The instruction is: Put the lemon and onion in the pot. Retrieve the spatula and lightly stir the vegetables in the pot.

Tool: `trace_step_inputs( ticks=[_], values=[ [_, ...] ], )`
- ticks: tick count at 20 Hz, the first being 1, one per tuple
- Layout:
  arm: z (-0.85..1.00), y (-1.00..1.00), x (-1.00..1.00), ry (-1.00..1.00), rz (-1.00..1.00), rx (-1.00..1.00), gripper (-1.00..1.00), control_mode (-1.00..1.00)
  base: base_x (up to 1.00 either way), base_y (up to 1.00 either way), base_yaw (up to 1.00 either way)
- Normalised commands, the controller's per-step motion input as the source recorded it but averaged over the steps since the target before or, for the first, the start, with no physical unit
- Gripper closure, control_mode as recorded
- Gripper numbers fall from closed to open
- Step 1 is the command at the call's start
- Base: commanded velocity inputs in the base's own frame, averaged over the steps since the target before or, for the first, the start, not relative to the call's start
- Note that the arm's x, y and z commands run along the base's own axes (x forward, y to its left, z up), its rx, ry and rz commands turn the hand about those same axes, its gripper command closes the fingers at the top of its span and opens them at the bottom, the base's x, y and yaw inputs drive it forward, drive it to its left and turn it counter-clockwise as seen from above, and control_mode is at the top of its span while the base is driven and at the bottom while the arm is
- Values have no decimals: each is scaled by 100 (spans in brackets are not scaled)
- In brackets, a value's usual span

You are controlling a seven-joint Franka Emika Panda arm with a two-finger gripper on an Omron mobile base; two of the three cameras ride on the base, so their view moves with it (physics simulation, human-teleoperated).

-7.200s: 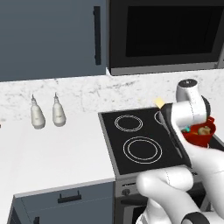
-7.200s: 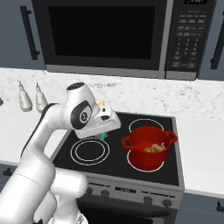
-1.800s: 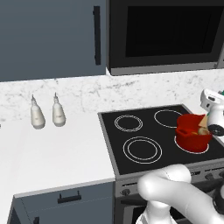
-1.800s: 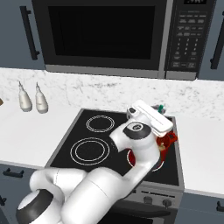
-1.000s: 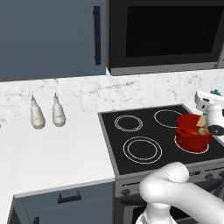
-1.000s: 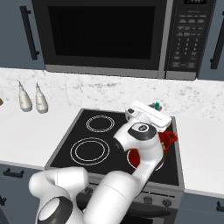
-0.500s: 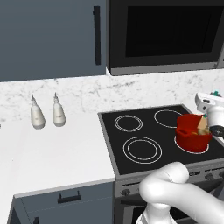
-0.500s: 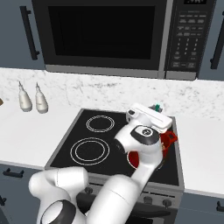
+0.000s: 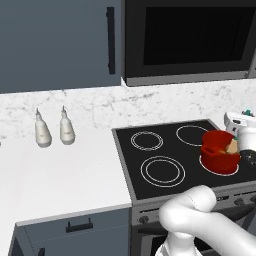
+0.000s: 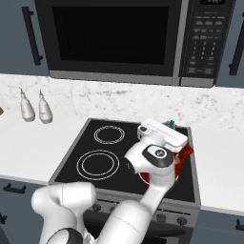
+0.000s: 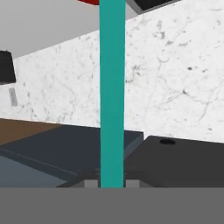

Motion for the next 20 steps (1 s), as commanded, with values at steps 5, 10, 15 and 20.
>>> trace_step_inputs(
  ticks=[5, 10, 15, 20],
  values=[
    [-43, 0, 20, 0, -4, -1, 100, -100, 0, 0, 0],
    [-18, 5, 27, -1, -1, 0, 100, -100, 0, 0, 0],
    [-2, 13, 24, 0, 0, -1, 100, -100, 0, 0, 0],
    [-16, 12, 3, -16, -1, 0, 100, -100, 0, 0, 0]
  ],
)
